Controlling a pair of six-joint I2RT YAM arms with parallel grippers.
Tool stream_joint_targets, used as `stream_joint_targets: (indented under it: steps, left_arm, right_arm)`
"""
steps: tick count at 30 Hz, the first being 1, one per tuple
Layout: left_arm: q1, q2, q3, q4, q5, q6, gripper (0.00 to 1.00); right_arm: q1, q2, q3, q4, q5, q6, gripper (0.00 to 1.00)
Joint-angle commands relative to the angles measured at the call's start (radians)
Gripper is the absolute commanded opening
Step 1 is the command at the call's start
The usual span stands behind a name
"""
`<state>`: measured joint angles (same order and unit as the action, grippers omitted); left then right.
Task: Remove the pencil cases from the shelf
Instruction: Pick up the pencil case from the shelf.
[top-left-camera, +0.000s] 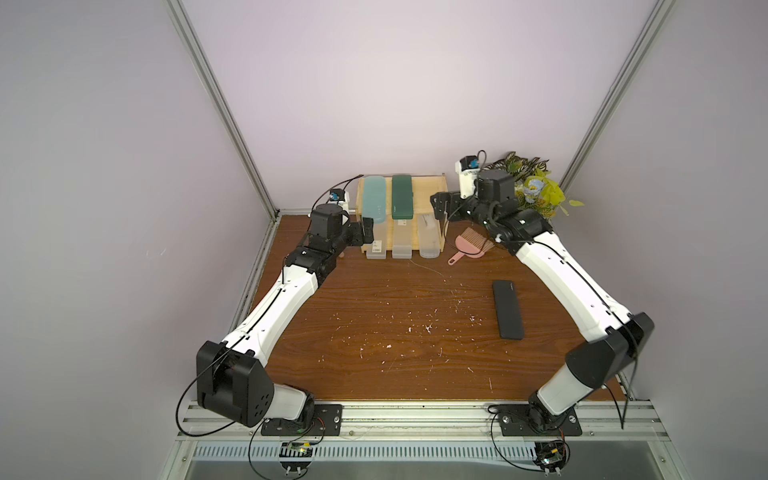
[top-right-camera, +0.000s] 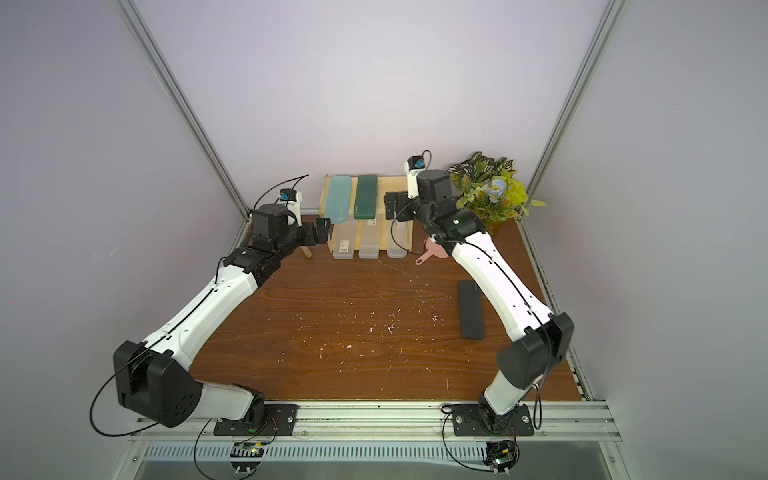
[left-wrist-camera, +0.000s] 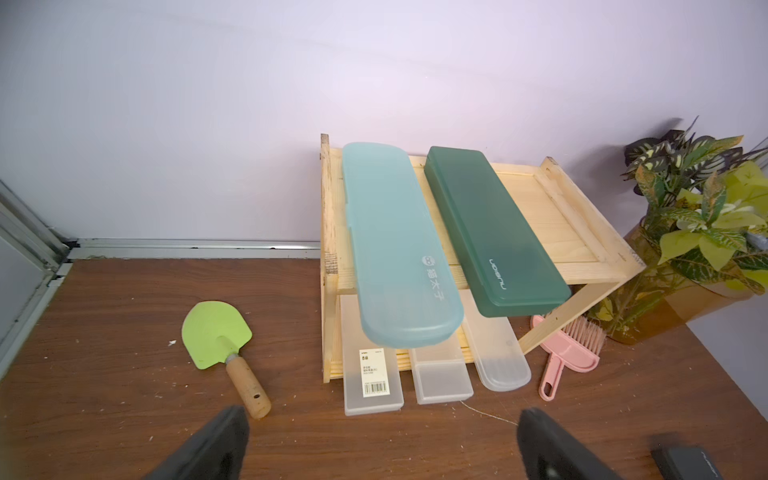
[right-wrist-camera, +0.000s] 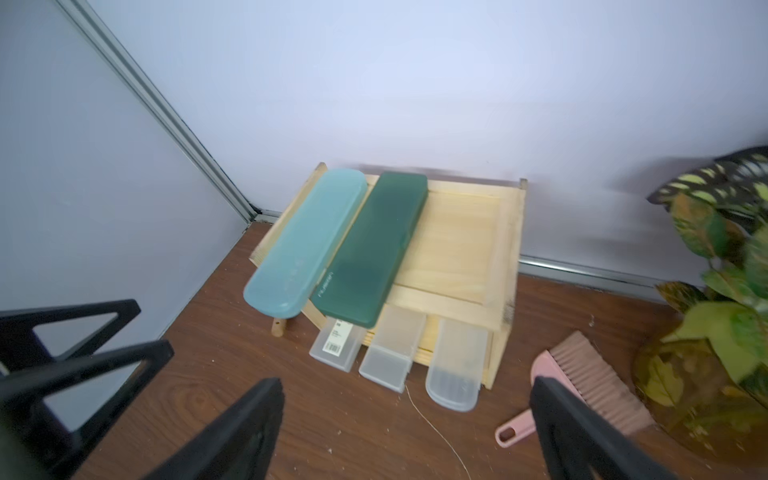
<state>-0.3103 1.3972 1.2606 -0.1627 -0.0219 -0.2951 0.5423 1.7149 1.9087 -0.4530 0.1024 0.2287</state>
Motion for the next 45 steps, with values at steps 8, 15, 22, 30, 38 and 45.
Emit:
stream_joint_targets:
  steps: [8, 15, 22, 30, 38, 45]
  left_arm:
    - [-0.002, -0.04, -0.038, -0.059, -0.077, 0.039, 1.0]
    - [0.058, -0.077, -0.104, -0.066, -0.048, 0.049, 1.0]
    - [0.086, -0.083, -0.14, -0.053, -0.03, 0.061, 1.0]
    - [0.086, -0.069, -0.158, -0.04, -0.025, 0.065, 1.0]
    - [0.089, -0.064, -0.159, -0.037, -0.021, 0.067, 1.0]
    - [0.089, -0.066, -0.162, -0.038, -0.021, 0.067, 1.0]
  right_arm:
    - [0.097, 0.593, 0.942, -0.396, 0.058, 0.033, 0.99]
    - [0.122, 0.539, 0.656, -0.214, 0.095, 0.044, 0.99]
    - [0.129, 0.622, 0.771, -0.265, 0.147, 0.044, 0.99]
    - [0.13, 0.65, 0.754, -0.256, 0.177, 0.052, 0.99]
    - [0.131, 0.67, 0.754, -0.254, 0.19, 0.055, 0.99]
    - [0.131, 0.684, 0.754, -0.268, 0.206, 0.051, 0.99]
